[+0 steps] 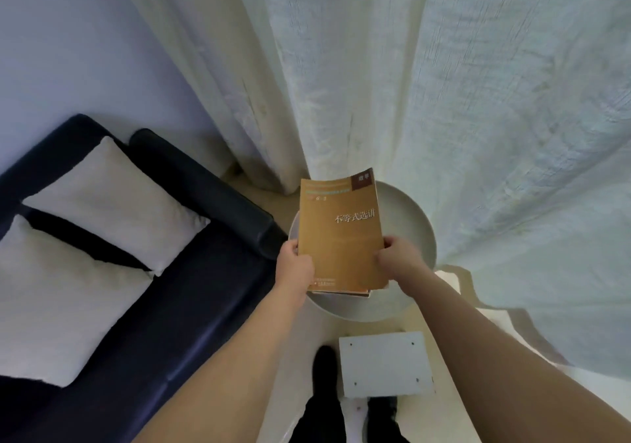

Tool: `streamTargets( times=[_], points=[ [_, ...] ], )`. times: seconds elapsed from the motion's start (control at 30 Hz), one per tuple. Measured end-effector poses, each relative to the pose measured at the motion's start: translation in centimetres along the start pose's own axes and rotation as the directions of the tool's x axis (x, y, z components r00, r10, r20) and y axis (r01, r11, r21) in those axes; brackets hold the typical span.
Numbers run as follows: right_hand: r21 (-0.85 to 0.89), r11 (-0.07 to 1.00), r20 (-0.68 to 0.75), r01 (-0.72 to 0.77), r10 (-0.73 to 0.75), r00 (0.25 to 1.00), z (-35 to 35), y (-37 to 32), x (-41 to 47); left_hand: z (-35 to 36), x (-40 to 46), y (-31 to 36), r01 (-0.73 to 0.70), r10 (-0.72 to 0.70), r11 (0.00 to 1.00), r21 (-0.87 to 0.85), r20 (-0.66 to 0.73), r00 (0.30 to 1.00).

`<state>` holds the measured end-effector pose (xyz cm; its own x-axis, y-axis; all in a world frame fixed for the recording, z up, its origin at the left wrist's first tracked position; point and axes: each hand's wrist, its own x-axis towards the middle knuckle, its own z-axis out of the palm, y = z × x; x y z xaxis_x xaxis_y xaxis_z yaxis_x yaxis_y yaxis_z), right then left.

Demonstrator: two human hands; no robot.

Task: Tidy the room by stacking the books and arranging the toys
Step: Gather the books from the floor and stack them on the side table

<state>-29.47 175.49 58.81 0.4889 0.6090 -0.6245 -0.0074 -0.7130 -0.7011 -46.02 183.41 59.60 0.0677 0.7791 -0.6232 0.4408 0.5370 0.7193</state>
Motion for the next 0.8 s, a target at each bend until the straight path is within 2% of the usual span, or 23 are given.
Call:
streamTargets(
  times=[0.17, 0.47, 0.73, 0.8],
  points=[
    [-0.138, 0.985, 0.006, -0.099, 0.101, 0.995, 4.1, 3.8, 5.6, 1.9, 6.3, -3.9, 0.152, -0.154, 0.987, 0.048, 0.039, 0.987],
    [-0.256, 0.955, 0.027, -0.151, 0.163, 0.986, 8.1, 8.7, 12.5, 3.0, 15.7, -10.4, 0.039, -0.105, 0.945, 0.324, 0.189, 0.976],
    [-0.295, 0.926, 0.072, -0.236, 0.268, 0.961, 8.9, 8.6, 14.5, 4.1, 17.5, -11.2, 0.106, -0.165, 0.919, 0.38, 0.125, 0.978],
    [-0.289, 0.924, 0.054, -0.252, 0.279, 0.959, 8.3, 8.3, 14.3, 4.2, 17.2, -10.4, 0.112, -0.167, 0.872, 0.476, 0.074, 0.983]
  ],
)
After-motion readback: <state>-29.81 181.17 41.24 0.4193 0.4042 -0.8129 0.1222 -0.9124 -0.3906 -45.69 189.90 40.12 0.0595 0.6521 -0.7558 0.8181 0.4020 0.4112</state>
